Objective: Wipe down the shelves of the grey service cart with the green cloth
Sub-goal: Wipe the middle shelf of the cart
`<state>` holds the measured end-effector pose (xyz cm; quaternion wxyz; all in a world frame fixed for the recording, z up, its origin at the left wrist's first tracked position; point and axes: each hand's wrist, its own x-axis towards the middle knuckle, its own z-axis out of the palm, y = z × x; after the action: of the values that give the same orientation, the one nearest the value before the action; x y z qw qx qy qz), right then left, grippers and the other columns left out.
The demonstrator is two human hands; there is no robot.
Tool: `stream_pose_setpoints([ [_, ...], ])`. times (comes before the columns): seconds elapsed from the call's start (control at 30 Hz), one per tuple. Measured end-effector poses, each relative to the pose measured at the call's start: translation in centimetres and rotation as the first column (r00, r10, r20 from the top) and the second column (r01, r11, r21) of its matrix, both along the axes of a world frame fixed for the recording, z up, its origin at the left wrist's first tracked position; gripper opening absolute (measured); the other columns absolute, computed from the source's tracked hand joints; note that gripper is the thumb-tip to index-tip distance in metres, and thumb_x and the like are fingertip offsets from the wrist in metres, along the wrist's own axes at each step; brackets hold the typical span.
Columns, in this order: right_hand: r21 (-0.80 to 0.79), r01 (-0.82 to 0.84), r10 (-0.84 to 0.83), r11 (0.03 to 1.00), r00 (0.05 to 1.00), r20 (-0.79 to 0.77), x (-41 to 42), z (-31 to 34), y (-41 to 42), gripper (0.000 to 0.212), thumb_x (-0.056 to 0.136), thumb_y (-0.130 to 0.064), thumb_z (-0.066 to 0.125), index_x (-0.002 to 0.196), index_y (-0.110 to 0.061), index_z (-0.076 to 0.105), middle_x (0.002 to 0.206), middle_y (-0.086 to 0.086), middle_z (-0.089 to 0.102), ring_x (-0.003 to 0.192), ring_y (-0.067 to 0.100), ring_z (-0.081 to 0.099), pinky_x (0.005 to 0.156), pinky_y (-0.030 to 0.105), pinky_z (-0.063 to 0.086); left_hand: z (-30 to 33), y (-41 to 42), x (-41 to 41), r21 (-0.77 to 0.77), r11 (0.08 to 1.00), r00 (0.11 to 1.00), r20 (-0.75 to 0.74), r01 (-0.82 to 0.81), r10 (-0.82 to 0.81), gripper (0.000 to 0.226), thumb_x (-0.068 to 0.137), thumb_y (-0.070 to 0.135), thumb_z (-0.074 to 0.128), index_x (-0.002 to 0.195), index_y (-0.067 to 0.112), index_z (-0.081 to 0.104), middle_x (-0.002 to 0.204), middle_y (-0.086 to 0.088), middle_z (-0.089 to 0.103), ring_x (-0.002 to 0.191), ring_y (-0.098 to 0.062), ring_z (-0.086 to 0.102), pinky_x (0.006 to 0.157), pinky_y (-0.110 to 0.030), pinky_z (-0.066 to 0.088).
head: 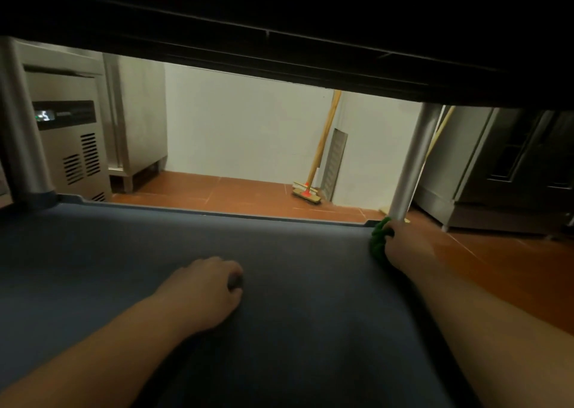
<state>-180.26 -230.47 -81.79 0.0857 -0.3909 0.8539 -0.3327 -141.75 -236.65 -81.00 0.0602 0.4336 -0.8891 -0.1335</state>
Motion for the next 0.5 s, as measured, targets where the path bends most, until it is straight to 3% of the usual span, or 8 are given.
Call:
stream_pose_setpoints([
  [0.03, 0.041, 0.047, -0.04, 0.998, 0.988, -0.15, 0.9, 0.1, -0.6, 0.016, 0.097, -0.016, 0.048, 0.096, -0.014, 0.063, 0.093, 0.0, 0.061, 0.068, 0.001, 0.055, 0.054, 0.012, 0.036, 0.4, -0.2, 0.4, 0.046, 0.999, 0.999, -0.045, -0.006, 0.008, 0.038, 0.092, 0.042, 0.054, 0.13, 0.04, 0.049, 0.128, 0.009, 0.052, 0.114, -0.012, 0.052, 0.099, -0.035, 0.046],
  [0.13, 0.028, 0.067, -0.056, 0.997, 0.958, -0.28, 3.9, 0.4, -3.3, 0.021, 0.097, -0.017, 0.05, 0.114, -0.017, 0.062, 0.105, 0.01, 0.063, 0.083, 0.013, 0.057, 0.074, 0.029, 0.044, 1.8, -1.2, 2.9, 0.045, 0.998, 0.996, -0.086, -0.035, 0.039, 0.038, 0.093, 0.04, 0.055, 0.131, 0.039, 0.048, 0.127, 0.01, 0.05, 0.111, -0.009, 0.051, 0.096, -0.032, 0.046],
  [0.23, 0.029, 0.017, -0.01, 0.999, 0.972, -0.237, 9.6, 0.4, -6.9, 0.017, 0.1, -0.019, 0.05, 0.114, -0.019, 0.061, 0.098, 0.002, 0.057, 0.076, 0.01, 0.052, 0.075, 0.03, 0.042, 2.8, -2.5, 7.4, -0.028, 0.994, 0.992, -0.076, -0.103, 0.1, 0.039, 0.092, 0.04, 0.054, 0.131, 0.039, 0.046, 0.124, 0.011, 0.05, 0.107, -0.008, 0.051, 0.093, -0.033, 0.047],
  [0.37, 0.042, -0.094, 0.102, 0.995, 0.956, -0.274, 18.5, 0.1, -12.7, 0.016, 0.1, -0.022, 0.05, 0.114, -0.023, 0.058, 0.103, 0.002, 0.058, 0.09, 0.018, 0.056, 0.081, 0.036, 0.05, 3.1, -3.5, 15.2, -0.054, 0.984, 0.985, 0.041, -0.167, 0.17, 0.037, 0.093, 0.043, 0.051, 0.129, 0.036, 0.046, 0.122, 0.007, 0.05, 0.108, -0.012, 0.05, 0.094, -0.035, 0.046],
  [0.5, 0.074, -0.204, 0.217, 0.976, 0.923, -0.319, 27.3, 0.1, -17.6, 0.024, 0.1, -0.022, 0.049, 0.121, -0.022, 0.059, 0.115, 0.007, 0.062, 0.093, 0.02, 0.056, 0.076, 0.034, 0.045, 2.3, -3.8, 22.7, -0.037, 0.976, 0.973, 0.078, -0.216, 0.218, 0.031, 0.092, 0.046, 0.046, 0.12, 0.034, 0.049, 0.116, 0.006, 0.052, 0.106, -0.014, 0.049, 0.094, -0.035, 0.046],
])
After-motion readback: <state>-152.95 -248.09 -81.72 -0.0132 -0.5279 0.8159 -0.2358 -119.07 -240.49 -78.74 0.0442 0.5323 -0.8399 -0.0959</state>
